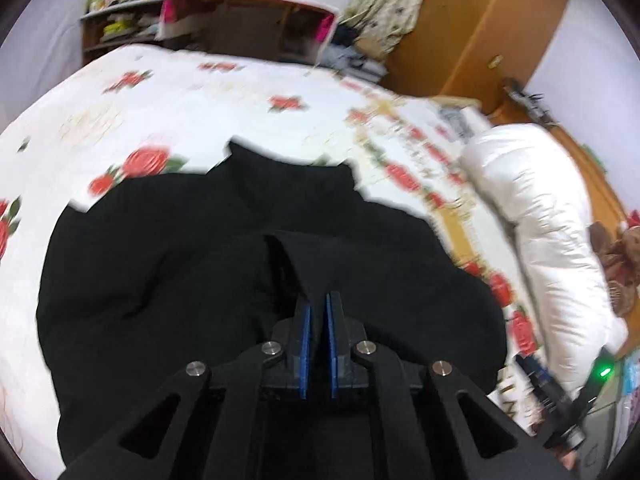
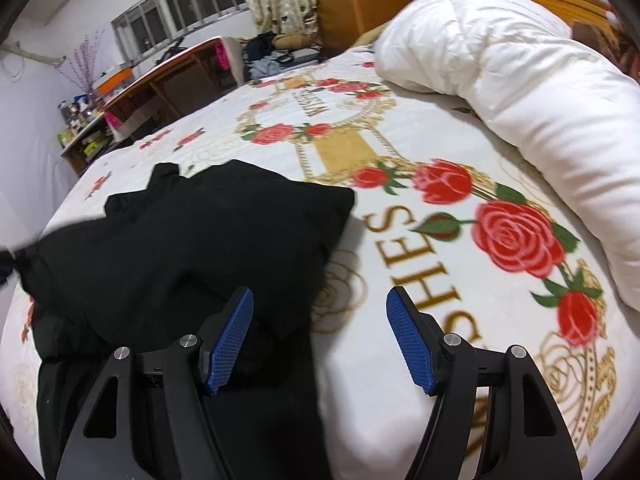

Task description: Fold large clothes

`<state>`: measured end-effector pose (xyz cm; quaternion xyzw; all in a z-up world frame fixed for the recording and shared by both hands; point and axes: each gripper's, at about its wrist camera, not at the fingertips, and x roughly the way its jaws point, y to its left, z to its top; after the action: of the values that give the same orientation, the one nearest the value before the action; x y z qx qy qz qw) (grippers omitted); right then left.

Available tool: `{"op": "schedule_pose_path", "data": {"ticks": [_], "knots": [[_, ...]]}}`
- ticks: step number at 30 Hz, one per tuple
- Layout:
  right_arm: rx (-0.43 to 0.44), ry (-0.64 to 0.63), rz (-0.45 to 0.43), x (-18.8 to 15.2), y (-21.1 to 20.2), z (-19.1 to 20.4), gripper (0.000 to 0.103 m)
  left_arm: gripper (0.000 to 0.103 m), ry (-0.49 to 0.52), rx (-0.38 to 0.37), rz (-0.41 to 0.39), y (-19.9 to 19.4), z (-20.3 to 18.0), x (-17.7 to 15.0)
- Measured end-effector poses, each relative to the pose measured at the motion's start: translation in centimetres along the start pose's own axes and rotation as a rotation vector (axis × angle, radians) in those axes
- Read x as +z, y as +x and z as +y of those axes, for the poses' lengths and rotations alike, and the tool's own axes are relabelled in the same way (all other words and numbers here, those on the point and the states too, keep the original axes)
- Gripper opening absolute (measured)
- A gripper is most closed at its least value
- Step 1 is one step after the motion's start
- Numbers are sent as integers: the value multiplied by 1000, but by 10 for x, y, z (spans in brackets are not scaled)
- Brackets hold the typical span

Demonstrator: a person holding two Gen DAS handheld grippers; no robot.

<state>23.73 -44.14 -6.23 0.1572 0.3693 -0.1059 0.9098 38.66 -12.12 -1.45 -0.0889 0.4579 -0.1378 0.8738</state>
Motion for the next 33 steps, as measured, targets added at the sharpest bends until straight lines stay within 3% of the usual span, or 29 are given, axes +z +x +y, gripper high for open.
{"op": "schedule_pose_path", "data": {"ticks": [5,8,12,15,16,17,20,23,25,27,29,33], "knots": [[72,-27,85,5,34,13,69,7,16,91,107,32,18,-35],[225,71,124,12,51,1,69,7,38,113,117,36,18,-45],[318,211,133,26,65,-22,69,7,84,140,134,43,12,-46],[331,168,196,38,83,-14,51,7,113,163,132,45,10,-50],[321,127,197,43,85,-7,36,7,109,161,134,46,10,-51],[309,88,194,48,87,1,31,7,106,163,138,47,11,-51],[285,6,182,60,97,19,27,8,123,192,144,50,9,-56],[251,-52,216,66,118,29,29,8,112,201,148,52,11,-58],[236,-70,235,62,124,25,37,8,115,223,157,55,13,-58],[294,8,222,62,115,10,42,8,86,224,182,60,22,-57],[381,127,181,61,96,-14,64,8,5,168,188,60,35,-56],[337,139,139,50,67,-33,67,8,-42,59,153,47,36,-54]]}}
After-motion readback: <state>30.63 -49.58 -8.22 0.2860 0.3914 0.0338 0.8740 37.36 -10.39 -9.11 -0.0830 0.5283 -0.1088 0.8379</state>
